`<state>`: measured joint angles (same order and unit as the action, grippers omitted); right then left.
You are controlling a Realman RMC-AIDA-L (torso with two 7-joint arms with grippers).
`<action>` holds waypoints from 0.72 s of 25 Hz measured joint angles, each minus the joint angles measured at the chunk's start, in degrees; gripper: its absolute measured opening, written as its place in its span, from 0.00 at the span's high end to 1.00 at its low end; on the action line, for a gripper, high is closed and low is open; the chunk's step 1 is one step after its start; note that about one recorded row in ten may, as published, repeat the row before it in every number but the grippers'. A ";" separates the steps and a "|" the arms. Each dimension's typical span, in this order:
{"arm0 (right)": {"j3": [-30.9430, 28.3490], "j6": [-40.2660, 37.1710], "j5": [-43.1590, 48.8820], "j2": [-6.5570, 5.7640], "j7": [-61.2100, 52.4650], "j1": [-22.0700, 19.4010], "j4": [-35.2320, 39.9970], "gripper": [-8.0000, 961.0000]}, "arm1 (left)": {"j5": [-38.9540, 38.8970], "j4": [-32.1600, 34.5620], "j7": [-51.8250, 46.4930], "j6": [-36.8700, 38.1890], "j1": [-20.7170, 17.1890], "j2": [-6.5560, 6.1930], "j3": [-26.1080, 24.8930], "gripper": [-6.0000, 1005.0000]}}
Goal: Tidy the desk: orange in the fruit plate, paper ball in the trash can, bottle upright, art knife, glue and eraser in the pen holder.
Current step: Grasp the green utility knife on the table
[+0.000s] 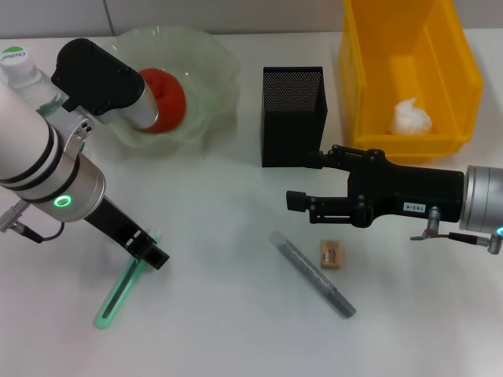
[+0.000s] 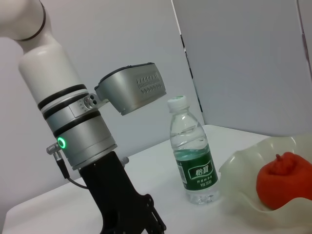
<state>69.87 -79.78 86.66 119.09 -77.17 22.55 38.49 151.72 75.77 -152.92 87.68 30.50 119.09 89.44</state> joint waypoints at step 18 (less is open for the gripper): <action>-0.09 -0.02 0.00 0.00 0.00 0.19 -0.69 0.12 | 0.04 -0.10 0.35 -0.65 0.25 -0.01 1.20 0.58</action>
<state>69.78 -79.81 86.66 119.09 -77.17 22.73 37.80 151.77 75.67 -152.56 87.03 30.75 119.09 90.64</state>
